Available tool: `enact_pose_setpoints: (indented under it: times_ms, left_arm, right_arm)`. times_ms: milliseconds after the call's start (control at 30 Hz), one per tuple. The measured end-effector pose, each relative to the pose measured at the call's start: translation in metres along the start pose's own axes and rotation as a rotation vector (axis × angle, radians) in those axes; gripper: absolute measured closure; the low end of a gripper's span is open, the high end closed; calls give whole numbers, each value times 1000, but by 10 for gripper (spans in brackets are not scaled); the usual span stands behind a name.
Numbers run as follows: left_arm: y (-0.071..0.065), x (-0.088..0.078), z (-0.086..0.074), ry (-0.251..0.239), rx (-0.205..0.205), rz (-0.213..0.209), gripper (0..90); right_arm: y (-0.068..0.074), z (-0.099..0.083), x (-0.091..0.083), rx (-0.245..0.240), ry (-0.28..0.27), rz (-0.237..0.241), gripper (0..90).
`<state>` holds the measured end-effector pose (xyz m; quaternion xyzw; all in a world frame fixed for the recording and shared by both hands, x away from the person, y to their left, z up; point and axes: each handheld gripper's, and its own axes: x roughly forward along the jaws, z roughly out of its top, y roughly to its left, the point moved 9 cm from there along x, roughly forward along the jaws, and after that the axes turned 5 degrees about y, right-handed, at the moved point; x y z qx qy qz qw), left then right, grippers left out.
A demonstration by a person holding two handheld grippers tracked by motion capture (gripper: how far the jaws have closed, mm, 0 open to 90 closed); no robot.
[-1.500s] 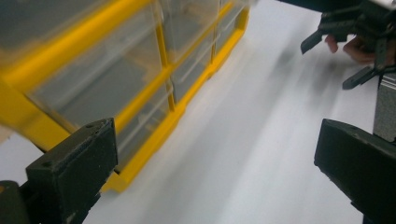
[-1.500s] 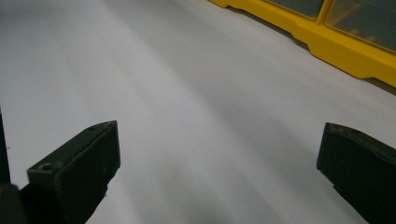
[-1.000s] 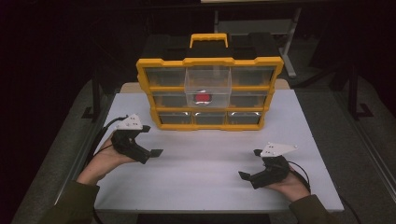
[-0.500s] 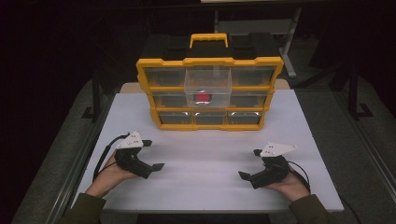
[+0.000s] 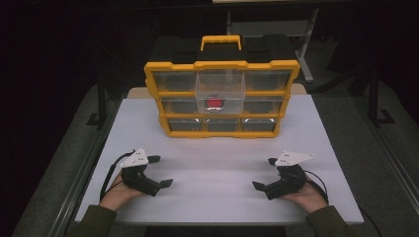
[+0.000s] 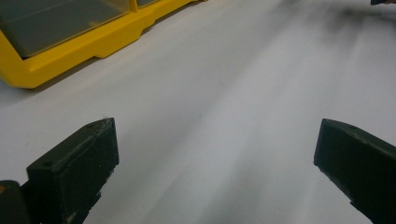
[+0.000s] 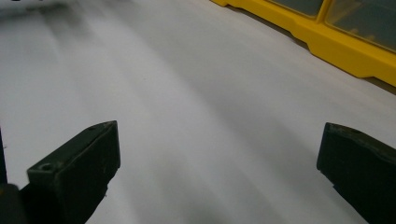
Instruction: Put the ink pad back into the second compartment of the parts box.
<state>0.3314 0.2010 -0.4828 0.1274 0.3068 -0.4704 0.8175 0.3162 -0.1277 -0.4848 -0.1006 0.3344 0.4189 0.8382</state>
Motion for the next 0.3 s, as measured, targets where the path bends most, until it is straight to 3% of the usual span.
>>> enact_pose_setpoints:
  times_ms: [300]
  left_arm:
    - [-1,4,-3,15,-1,-13,0]
  right_arm:
    - [0,-1,0,0,5,-3,0]
